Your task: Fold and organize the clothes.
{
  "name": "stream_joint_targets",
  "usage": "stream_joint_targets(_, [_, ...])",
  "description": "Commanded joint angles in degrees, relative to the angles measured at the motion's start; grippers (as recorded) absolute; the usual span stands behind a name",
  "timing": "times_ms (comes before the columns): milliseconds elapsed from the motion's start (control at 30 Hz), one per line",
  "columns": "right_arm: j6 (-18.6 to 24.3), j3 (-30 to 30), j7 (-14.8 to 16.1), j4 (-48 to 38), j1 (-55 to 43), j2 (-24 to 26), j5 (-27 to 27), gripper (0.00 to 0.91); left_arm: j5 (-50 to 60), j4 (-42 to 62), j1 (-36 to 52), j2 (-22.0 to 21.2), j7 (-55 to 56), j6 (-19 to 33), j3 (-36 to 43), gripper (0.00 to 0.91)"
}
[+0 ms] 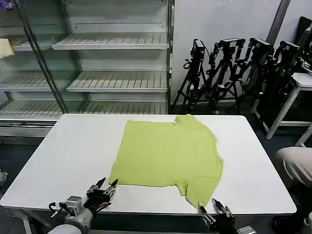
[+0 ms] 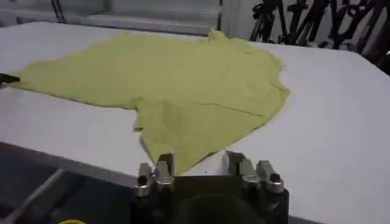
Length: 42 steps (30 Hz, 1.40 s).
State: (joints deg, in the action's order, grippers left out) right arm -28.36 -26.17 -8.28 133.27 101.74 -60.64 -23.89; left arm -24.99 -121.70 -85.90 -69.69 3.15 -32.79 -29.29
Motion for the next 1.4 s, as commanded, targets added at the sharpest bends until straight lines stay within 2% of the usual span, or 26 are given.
stream_joint_targets(33, [-3.1,0.6,-0.2,-0.4,-1.0,-0.1,-3.6,0.000,-0.4,0.2,-0.1,-0.2,-0.4,-0.4,0.3,0.020])
stream_joint_targets(133, [-2.6,0.5,0.0,-0.3,-1.2,-0.2,-3.3,0.000,-0.4,0.1,-0.1,-0.2,-0.6,-0.3,0.3,0.020])
stream_joint_targets(333, [1.5,-0.1,1.6,0.0,-2.4,-0.3,-1.8,0.000,0.1,-0.2,0.9,-0.2,-1.7,-0.3,0.2,0.020])
stream_joint_targets(500, [4.3,-2.0,2.2,1.1,-5.2,0.3,-3.5,0.000,-0.5,-0.3,3.7,-0.7,-2.5,0.1,0.5,0.010])
stream_joint_targets(800, [1.4,-3.5,2.0,-2.3,-15.4,1.9,-6.7,0.000,-0.7,2.0,14.0,-1.0,-2.9,-0.3,0.9,0.010])
stream_joint_targets(967, [-0.1,-2.3,2.0,-8.0,-24.3,2.4,-7.4,0.000,-1.4,7.0,19.8,-1.6,-2.4,-0.3,2.2,0.010])
stream_joint_targets(1233, [1.0,0.5,2.3,-17.8,-33.2,1.5,-6.0,0.000,-3.3,13.7,24.2,-2.7,-2.6,-0.3,3.2,0.010])
stream_joint_targets(1400, [1.3,1.3,2.6,-21.0,-35.8,0.8,-5.5,0.000,-3.2,16.3,25.6,-3.2,-3.0,-0.3,3.7,0.010])
